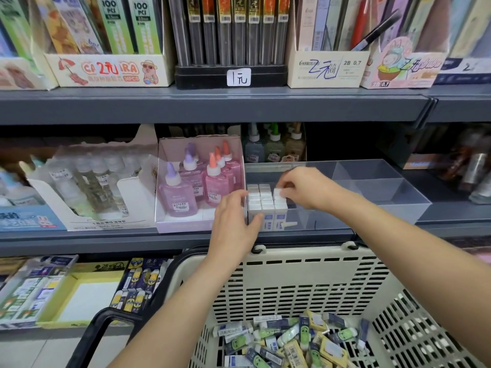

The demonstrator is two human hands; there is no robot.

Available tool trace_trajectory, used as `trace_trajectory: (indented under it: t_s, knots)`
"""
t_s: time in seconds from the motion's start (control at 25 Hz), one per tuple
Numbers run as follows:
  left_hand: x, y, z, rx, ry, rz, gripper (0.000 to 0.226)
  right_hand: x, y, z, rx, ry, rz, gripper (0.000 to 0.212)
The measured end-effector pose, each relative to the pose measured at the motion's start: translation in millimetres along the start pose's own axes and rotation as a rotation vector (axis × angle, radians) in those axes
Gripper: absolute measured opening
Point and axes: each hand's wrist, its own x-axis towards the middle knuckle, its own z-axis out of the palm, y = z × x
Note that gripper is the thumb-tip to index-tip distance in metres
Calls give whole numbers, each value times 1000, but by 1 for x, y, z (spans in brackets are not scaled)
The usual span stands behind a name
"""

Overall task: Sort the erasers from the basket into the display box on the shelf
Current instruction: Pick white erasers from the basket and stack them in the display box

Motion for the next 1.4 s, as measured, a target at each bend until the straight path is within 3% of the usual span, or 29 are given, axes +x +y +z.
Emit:
trace_trajectory:
  t_s: [0.24,0.36,0.64,0.76,0.84,0.92,1.04,1.12,1.24,1.4]
  knots:
    - [1,0,1,8,-14,-19,52,12,-10,-4,-60,-266,44,29]
    - [1,0,1,4,-18,-18,51,14,-10,-6,14,-301,112,27]
    - [-19,9,-8,-76,49,46,43,-7,-6,-10,297,-185,195,32]
    - [-36,19,-16,-131,66,55,36,-39,0,-14,541,41,157,26]
    - [-55,23,-21,-182,-1,53,28,-74,4,-10,816,147,141,15]
    - [-79,20,-21,-143,-163,25,21,-112,9,13,950,45,135,10]
    - [-109,10,-16,82,-498,-47,19,-156,15,75,752,-313,144,9]
    - [-114,2,-12,232,-674,-98,27,-169,13,120,535,-455,94,12]
    - [-106,-14,-7,364,-727,-173,32,-169,3,177,191,-527,-89,31]
    - [-116,-51,15,463,-747,-348,24,-166,-7,213,-60,-548,-270,47]
